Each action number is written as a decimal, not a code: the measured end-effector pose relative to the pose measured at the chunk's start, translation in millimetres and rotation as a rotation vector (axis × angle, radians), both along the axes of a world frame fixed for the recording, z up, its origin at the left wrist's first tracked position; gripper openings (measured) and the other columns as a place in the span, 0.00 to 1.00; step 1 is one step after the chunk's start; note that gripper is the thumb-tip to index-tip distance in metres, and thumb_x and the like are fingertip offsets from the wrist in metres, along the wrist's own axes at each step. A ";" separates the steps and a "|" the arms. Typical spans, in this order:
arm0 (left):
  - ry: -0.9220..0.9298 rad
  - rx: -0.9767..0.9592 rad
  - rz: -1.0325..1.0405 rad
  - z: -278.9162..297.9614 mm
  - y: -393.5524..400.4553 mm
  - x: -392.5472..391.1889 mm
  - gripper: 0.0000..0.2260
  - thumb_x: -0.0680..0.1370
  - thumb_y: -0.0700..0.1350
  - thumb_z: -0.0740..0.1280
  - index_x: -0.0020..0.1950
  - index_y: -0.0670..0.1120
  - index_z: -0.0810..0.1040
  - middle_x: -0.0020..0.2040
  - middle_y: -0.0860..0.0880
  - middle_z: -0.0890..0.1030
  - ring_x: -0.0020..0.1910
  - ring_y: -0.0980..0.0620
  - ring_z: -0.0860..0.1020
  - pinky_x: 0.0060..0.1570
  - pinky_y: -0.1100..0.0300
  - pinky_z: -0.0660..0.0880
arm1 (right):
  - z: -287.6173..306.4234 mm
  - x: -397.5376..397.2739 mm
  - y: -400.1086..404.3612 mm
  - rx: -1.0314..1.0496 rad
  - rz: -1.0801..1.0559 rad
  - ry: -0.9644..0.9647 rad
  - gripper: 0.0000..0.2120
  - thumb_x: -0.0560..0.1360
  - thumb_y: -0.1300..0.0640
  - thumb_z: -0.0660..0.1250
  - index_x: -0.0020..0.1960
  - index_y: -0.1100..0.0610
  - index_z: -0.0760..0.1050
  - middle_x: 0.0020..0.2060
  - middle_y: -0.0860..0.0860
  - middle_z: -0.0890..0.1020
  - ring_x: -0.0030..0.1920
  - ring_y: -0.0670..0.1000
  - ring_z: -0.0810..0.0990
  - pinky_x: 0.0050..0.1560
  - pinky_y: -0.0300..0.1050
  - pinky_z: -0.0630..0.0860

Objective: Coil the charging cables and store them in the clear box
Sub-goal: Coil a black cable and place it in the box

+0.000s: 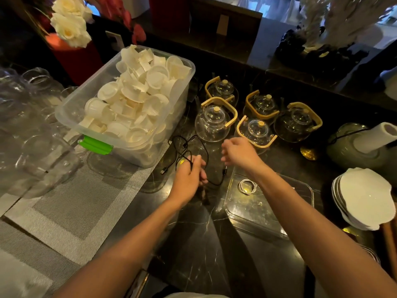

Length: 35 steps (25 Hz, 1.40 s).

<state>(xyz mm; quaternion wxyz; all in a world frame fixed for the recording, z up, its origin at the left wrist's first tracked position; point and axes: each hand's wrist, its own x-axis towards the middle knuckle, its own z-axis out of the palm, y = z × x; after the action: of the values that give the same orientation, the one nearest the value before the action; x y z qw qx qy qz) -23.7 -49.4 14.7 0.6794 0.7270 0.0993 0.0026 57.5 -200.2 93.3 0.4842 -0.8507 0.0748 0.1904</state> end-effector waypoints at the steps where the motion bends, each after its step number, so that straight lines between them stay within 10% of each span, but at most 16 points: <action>1: 0.034 -0.021 0.043 -4.4 4.2 0.4 0.14 0.85 0.55 0.57 0.49 0.49 0.77 0.32 0.50 0.81 0.33 0.50 0.83 0.35 0.58 0.78 | -13.4 1.2 3.6 -0.159 0.097 -0.006 0.16 0.83 0.53 0.59 0.51 0.63 0.79 0.45 0.60 0.85 0.46 0.59 0.86 0.51 0.61 0.82; 8: 0.147 0.148 0.191 -31.6 22.3 -22.7 0.15 0.86 0.52 0.57 0.44 0.51 0.78 0.37 0.52 0.81 0.35 0.57 0.78 0.38 0.59 0.74 | -80.9 -4.9 43.2 -0.895 0.608 0.021 0.15 0.78 0.62 0.64 0.62 0.64 0.79 0.60 0.62 0.82 0.60 0.62 0.82 0.53 0.49 0.78; 14: 0.244 0.145 0.245 -52.3 32.3 -31.2 0.09 0.83 0.50 0.64 0.45 0.49 0.76 0.36 0.49 0.79 0.33 0.63 0.75 0.38 0.59 0.70 | -110.8 4.0 59.8 -1.031 0.459 -0.006 0.33 0.80 0.62 0.62 0.75 0.78 0.50 0.67 0.70 0.73 0.66 0.65 0.78 0.60 0.54 0.78; 19: 0.296 0.237 0.199 -50.1 46.5 -31.5 0.11 0.75 0.51 0.73 0.46 0.56 0.70 0.44 0.45 0.79 0.44 0.44 0.81 0.45 0.45 0.79 | -109.3 13.7 59.0 -0.836 0.340 -0.022 0.17 0.77 0.62 0.67 0.64 0.68 0.73 0.61 0.64 0.80 0.62 0.65 0.81 0.57 0.54 0.78; 23: 0.304 0.555 -0.165 -23.8 67.9 -35.8 0.12 0.72 0.67 0.68 0.44 0.61 0.74 0.38 0.59 0.81 0.39 0.62 0.79 0.36 0.63 0.74 | -74.7 31.4 40.0 -0.586 0.149 -0.117 0.09 0.78 0.58 0.66 0.56 0.61 0.76 0.54 0.60 0.83 0.54 0.64 0.82 0.49 0.55 0.78; 30: 0.442 0.810 -0.641 38.5 66.4 -25.4 0.34 0.79 0.72 0.54 0.36 0.44 0.81 0.33 0.48 0.85 0.34 0.51 0.83 0.44 0.55 0.79 | 29.9 24.7 -5.4 0.422 -0.050 -0.124 0.06 0.81 0.56 0.66 0.53 0.60 0.75 0.39 0.54 0.86 0.41 0.53 0.86 0.45 0.56 0.82; 35: -0.014 0.651 -0.548 103.3 38.6 -0.3 0.23 0.81 0.64 0.60 0.34 0.52 0.79 0.25 0.55 0.75 0.25 0.60 0.74 0.31 0.58 0.72 | 84.8 -8.4 -32.1 0.722 -0.056 -0.130 0.10 0.81 0.50 0.69 0.47 0.56 0.81 0.35 0.53 0.83 0.34 0.51 0.82 0.39 0.47 0.80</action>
<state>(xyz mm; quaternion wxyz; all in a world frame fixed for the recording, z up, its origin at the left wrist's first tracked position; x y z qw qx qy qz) -24.0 -10.9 118.0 0.3905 0.9032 -0.1080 -0.1420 49.1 -232.3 178.1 0.7620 -0.6330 -0.0047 0.1369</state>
